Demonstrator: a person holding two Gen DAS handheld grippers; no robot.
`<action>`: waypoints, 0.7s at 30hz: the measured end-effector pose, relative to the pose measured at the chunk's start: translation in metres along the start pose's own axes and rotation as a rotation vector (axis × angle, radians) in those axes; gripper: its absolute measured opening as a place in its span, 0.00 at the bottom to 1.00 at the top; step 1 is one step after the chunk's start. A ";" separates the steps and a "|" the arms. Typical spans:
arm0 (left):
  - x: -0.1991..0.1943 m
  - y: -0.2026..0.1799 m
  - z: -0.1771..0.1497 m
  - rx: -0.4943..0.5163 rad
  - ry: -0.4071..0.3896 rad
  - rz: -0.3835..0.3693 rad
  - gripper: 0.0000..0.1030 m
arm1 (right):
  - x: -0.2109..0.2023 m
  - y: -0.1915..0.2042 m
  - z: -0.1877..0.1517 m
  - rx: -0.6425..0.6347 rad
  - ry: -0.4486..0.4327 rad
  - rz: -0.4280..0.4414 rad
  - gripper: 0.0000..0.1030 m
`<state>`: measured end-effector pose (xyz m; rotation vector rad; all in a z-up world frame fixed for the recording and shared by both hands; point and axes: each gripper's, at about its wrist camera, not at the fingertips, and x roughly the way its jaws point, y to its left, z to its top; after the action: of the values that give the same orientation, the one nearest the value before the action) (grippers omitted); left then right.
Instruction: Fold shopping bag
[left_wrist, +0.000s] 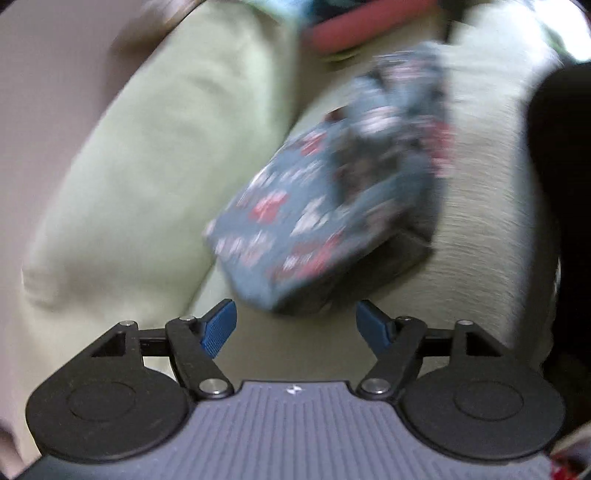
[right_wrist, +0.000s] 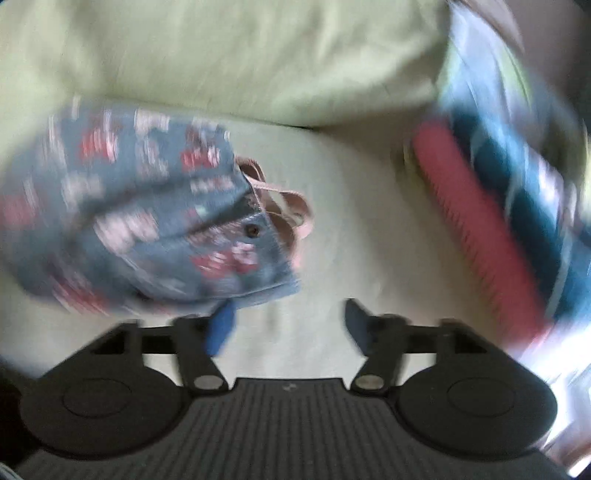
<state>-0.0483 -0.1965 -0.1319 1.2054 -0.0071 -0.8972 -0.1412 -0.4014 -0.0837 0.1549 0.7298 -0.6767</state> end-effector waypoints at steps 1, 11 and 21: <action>-0.001 -0.002 0.000 0.032 -0.016 -0.002 0.72 | -0.004 -0.006 -0.003 0.118 0.007 0.075 0.65; 0.017 0.046 -0.004 -0.064 -0.021 -0.004 0.73 | 0.065 -0.004 -0.036 0.998 0.202 0.447 0.88; 0.028 0.109 -0.009 -0.484 0.005 -0.235 0.73 | 0.041 -0.037 -0.010 0.580 0.032 0.245 0.10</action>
<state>0.0390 -0.1985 -0.0606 0.7637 0.3438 -1.0276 -0.1473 -0.4477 -0.1145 0.7756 0.5165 -0.6357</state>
